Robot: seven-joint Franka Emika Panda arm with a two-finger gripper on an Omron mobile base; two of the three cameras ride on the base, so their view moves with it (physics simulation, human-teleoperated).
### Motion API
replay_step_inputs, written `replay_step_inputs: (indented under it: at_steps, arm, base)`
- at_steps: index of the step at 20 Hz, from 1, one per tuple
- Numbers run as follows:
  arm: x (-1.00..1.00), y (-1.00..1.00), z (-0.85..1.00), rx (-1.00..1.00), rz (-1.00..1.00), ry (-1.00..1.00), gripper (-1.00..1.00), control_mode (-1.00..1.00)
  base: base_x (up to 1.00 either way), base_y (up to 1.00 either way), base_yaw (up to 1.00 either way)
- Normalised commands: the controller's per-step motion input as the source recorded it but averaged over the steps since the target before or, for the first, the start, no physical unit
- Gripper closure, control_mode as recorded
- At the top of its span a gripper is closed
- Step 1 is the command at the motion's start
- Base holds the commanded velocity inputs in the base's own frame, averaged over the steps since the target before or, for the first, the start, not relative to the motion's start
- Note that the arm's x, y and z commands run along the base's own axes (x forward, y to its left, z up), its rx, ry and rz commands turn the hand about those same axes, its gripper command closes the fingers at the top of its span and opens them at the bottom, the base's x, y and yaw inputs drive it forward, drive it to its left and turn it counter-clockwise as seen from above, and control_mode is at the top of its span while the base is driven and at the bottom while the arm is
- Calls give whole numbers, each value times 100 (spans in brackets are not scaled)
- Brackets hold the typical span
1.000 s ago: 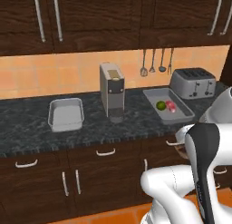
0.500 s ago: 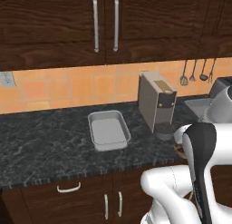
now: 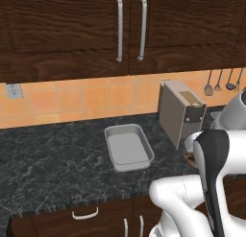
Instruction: Place one lime and one steak in each tupperware on the nearby counter, to pack two identical lunches.
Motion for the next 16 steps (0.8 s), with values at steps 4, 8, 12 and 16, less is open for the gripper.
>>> replay_step_inputs:
  at_steps: [4, 8, 12, 16]
  arm:
    - [37, 37, -31, 3, 2, -3, 100, -100]
    - [88, 58, -52, 8, 3, -8, 100, -100]
    - [100, 50, -52, 5, 0, -6, 100, -100]
    - [100, 43, -22, 0, -9, 2, 100, -100]
  base:
    - [10, 13, 0]
    - [0, 0, 0]
    - [0, 0, 0]
    - [0, 0, 0]
